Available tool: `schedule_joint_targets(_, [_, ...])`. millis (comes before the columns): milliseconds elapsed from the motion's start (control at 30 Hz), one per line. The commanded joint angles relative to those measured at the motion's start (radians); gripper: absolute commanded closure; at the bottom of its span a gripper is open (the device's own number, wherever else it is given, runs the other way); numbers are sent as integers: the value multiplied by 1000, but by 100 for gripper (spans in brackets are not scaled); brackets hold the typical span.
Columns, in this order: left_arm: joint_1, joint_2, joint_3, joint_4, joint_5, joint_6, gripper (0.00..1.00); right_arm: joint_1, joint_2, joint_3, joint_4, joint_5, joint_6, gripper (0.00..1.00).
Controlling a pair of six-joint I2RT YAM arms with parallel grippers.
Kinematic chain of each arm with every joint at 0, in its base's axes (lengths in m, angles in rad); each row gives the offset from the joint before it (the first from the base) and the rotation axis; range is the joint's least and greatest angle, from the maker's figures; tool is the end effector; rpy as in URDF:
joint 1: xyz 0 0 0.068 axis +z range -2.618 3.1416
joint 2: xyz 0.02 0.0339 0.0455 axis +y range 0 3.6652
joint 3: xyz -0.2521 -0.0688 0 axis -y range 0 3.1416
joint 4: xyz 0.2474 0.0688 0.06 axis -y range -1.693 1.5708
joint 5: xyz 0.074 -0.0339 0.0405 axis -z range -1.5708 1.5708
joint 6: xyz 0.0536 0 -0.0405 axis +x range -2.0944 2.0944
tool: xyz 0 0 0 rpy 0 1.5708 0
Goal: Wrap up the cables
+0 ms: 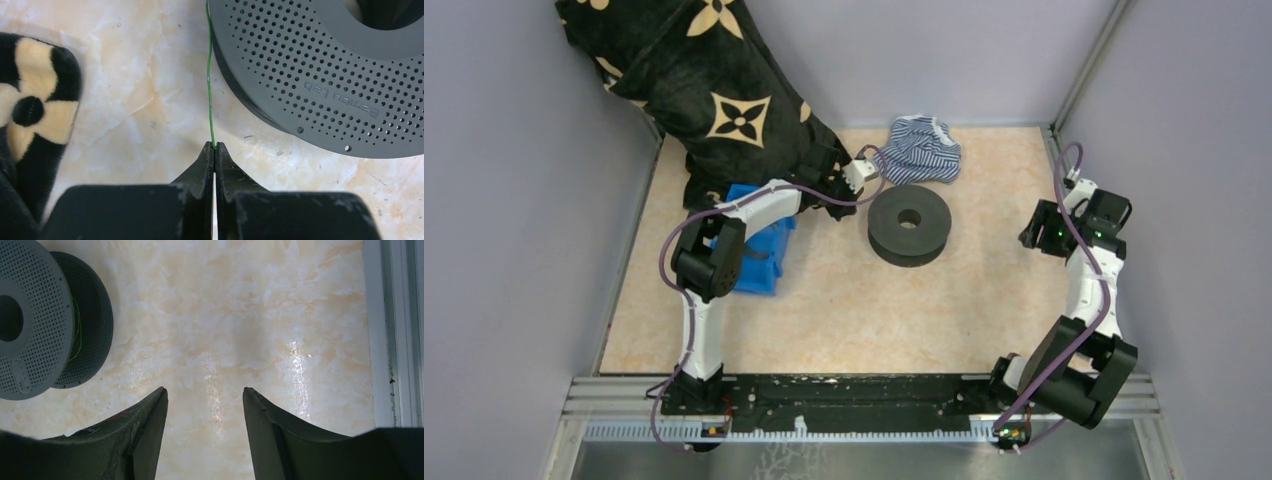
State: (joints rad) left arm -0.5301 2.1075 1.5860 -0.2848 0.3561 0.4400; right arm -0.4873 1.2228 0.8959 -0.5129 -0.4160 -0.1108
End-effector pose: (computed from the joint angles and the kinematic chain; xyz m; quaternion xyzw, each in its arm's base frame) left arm 0.4041 -0.2585 0.1693 0.4842 0.7770 -0.1807 0.3593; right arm 0.2485 -0.1072 0.2363 0.0985 0.9115 0.0813 0.3910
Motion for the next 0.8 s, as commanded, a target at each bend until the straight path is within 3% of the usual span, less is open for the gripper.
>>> schedule_joint_targets(0, [6,-38,-36,47,46,-71,100,-5,-20,-10,37,-19,-9,43])
schedule_joint_targets(500, [6,-53,-88,59,142,-247,100,-5,-81,-43,63,-214,-33,39])
schedule_joint_targets(767, [5,-46,-113,77,203,-301,100,-4,-93,-52,68,-242,-36,35])
